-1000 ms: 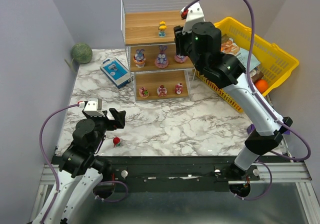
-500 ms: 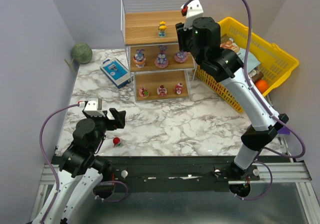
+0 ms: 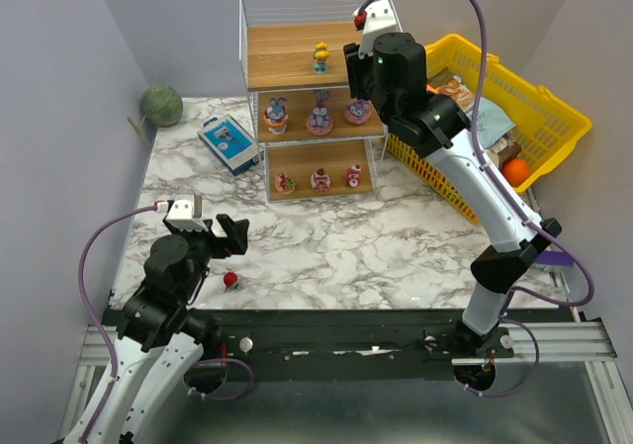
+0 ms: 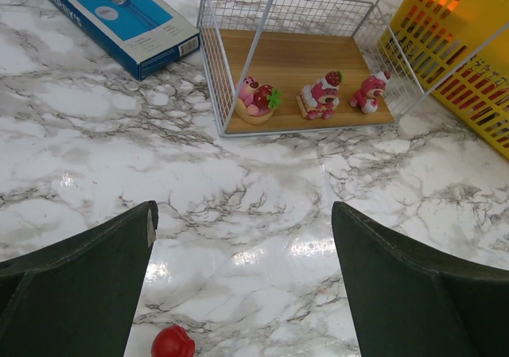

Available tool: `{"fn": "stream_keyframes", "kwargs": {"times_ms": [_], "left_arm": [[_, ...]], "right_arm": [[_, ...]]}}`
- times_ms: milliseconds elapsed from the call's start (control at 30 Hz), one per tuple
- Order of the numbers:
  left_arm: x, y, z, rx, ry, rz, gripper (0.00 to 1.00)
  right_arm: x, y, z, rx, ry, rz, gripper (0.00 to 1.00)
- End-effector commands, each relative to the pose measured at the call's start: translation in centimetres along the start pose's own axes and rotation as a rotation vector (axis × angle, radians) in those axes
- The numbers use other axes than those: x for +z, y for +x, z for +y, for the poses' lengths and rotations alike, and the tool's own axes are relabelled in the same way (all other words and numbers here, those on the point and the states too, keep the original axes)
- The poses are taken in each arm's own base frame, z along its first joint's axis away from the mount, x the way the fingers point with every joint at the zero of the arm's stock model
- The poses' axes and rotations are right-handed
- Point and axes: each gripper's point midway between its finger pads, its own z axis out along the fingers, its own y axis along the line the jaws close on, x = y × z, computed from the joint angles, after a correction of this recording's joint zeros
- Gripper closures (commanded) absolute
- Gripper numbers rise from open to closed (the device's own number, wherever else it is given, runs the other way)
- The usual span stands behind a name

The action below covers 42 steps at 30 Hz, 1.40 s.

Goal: Place and organize the plastic toys onto the shelf

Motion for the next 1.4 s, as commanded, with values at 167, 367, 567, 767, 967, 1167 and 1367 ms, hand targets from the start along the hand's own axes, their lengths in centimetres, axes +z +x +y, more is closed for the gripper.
{"fn": "stream_keyframes", "kwargs": {"times_ms": [167, 367, 567, 767, 967, 1167, 1367], "left_arm": [[0.2, 0.2, 0.0, 0.001, 0.0, 0.006, 0.01], [0.2, 0.2, 0.1, 0.001, -0.005, 0.006, 0.01], [0.2, 0.2, 0.2, 0.001, -0.007, 0.003, 0.01], [0.1, 0.2, 0.2, -0.001, -0.007, 0.003, 0.01], [0.1, 0.1, 0.2, -0.001, -0.007, 0.0, 0.01], [0.1, 0.1, 0.3, -0.003, -0.012, 0.0, 0.01], [0.1, 0.1, 0.2, -0.002, -0.011, 0.001, 0.01]], "right_arm": [[1.3, 1.3, -0.5, 0.062, 0.021, 0.036, 0.82], [1.9, 2.1, -0.1, 0.066, 0.006, 0.064, 0.73], [2.3, 2.8, 0.3, 0.082, -0.005, 0.093, 0.58], [2.6, 3.4, 0.2, 0.076, -0.001, 0.109, 0.52], [2.8, 4.1, 0.4, 0.068, -0.015, 0.126, 0.45], [2.8, 4.1, 0.3, 0.073, -0.014, 0.127, 0.38], [2.5, 3.7, 0.3, 0.081, -0.017, 0.115, 0.33]]}}
